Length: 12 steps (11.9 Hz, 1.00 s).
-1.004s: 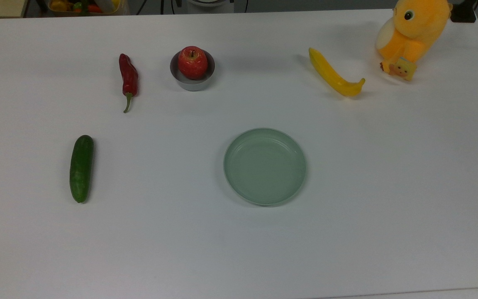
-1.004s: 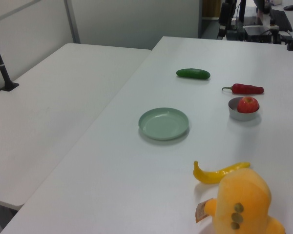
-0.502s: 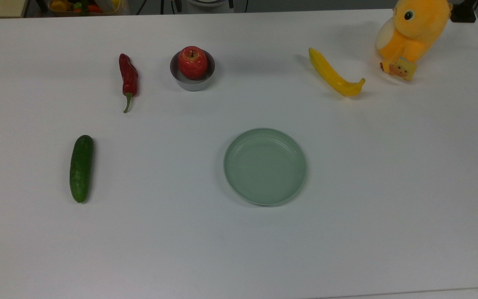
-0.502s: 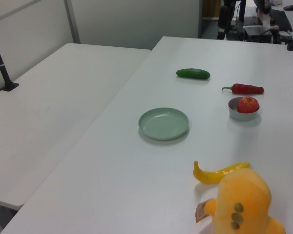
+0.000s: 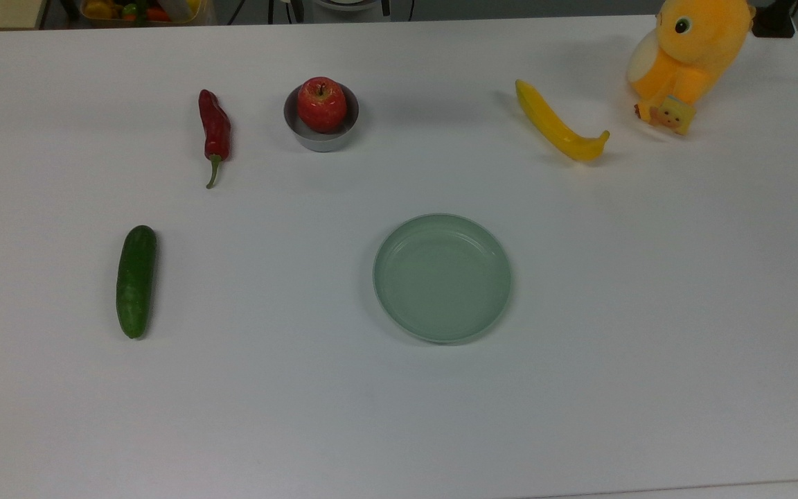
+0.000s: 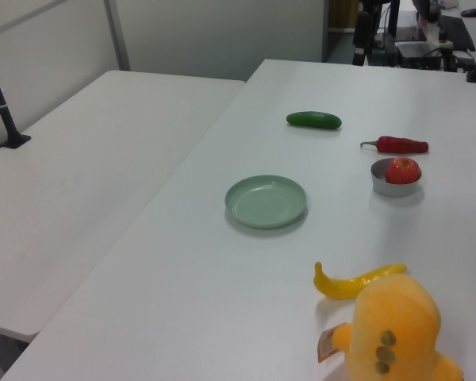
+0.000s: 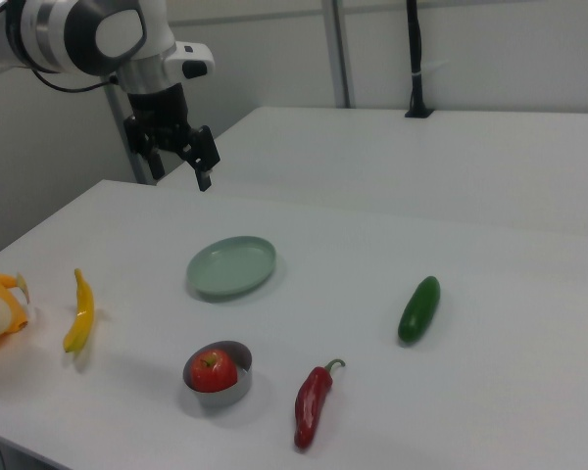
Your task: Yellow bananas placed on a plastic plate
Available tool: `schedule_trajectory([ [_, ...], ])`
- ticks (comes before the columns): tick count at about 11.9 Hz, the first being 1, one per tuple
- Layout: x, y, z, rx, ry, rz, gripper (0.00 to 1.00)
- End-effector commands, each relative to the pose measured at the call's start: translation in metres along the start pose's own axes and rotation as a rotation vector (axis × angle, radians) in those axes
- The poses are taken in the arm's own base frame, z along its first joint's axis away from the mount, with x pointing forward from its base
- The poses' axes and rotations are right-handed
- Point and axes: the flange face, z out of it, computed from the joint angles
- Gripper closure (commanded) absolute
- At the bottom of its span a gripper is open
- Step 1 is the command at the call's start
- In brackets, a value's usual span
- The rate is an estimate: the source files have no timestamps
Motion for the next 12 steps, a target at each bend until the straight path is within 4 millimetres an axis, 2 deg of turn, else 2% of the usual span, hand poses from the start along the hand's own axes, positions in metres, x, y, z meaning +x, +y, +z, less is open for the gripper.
schedule_trajectory([
  [1,-0.0002,0.0019,-0.0066,-0.012,0.007,-0.016,0.00],
  [12,-0.0013,0.0050,-0.0092,-0.013,-0.001,-0.007,0.00],
])
